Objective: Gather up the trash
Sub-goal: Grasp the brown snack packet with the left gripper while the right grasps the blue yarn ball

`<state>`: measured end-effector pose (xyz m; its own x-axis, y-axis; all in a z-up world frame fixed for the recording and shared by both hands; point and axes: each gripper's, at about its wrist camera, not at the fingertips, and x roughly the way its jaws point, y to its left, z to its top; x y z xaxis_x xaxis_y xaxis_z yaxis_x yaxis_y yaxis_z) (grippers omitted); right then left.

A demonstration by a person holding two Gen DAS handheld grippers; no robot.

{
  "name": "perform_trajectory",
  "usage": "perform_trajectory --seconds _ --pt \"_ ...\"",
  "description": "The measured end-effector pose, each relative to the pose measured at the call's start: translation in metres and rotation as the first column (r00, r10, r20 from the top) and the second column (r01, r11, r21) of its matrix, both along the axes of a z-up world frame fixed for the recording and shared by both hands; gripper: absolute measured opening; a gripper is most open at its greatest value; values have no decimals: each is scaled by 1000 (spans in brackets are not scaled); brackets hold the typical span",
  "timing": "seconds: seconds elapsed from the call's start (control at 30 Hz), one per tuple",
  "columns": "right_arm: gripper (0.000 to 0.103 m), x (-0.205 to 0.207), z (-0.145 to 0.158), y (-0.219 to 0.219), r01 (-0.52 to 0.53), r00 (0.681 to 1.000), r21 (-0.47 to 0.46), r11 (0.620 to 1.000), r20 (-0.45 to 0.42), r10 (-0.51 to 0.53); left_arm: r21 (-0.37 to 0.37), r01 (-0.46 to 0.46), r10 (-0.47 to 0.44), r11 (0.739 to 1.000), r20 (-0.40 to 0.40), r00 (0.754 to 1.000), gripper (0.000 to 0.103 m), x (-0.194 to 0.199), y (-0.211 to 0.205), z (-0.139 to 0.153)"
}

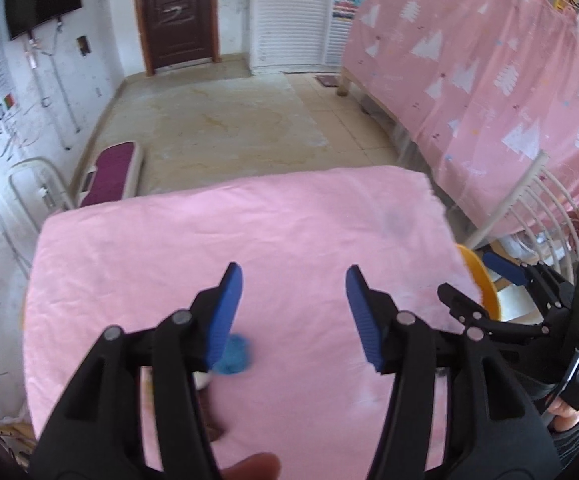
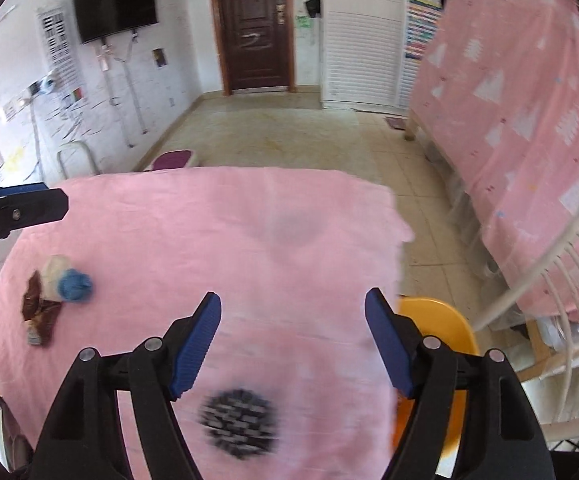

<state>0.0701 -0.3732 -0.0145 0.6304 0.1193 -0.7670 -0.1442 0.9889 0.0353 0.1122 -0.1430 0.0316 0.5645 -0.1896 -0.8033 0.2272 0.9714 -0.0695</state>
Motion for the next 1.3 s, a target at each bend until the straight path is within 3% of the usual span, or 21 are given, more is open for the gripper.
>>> perform_trajectory --seconds 0.27,0.53,1.0,1.3 --pt "65 9 -3 70 -110 994 -5 994 -21 110 -3 -68 68 998 -21 997 53 -3 61 -12" --pt "65 9 -11 123 -186 982 -27 982 -48 184 -12 -72 71 997 -67 995 53 -13 94 -39" --pt "65 11 -29 164 -251 966 -56 966 -84 246 -90 -53 42 995 -125 991 53 -41 122 -63" --pt "64 13 -32 181 -285 956 -67 956 -91 279 -118 -54 34 992 -168 985 53 -33 131 -87"
